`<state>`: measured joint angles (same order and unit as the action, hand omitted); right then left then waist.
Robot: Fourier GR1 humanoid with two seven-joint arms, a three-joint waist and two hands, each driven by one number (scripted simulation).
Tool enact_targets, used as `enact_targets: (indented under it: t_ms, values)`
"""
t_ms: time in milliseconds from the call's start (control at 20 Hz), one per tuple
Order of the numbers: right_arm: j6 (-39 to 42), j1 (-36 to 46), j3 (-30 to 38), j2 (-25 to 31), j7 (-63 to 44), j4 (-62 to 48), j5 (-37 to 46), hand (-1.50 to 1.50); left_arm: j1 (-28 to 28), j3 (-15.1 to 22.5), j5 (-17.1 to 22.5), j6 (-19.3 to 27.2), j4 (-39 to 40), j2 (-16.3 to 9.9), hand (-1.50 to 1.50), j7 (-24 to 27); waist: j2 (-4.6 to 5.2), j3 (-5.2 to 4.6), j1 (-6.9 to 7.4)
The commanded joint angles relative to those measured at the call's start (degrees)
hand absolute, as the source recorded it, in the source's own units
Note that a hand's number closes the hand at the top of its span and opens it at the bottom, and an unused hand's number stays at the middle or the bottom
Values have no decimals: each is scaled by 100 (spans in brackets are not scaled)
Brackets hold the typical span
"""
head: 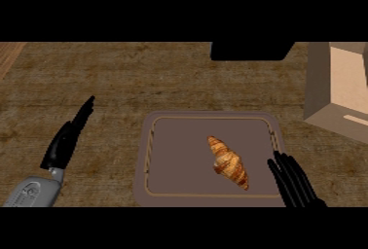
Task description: Pick the croissant from the tray and place it in the cardboard box
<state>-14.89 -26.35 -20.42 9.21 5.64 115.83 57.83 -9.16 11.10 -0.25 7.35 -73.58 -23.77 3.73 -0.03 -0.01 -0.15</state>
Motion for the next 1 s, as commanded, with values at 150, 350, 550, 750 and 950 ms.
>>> enact_targets:
  t_ms: [150, 350, 550, 750, 950]
  values:
    - [343, 35, -388, -90, -482, 226, 524, -150, 270, -98, -385, 41, -521, 241, 0, -324, -6, 0, 6]
    - [225, 669, -91, -235, -359, -684, 282, -150, 16, -343, -452, -391, -347, 183, 0, -378, -1, 1, 8]
    - [327, 1223, -132, -496, -641, -1074, 586, -150, -430, -228, -855, 51, 418, 789, 0, -131, 10, -1, -17]
    - [75, 1194, -367, -671, -840, -1213, 959, -150, 155, -418, -849, -344, -317, 630, 0, -248, 0, 1, 9]
    - [274, 1624, 270, -404, -541, -1609, 395, -150, 340, -649, -863, -485, -634, 616, 0, -322, 0, 1, 20]
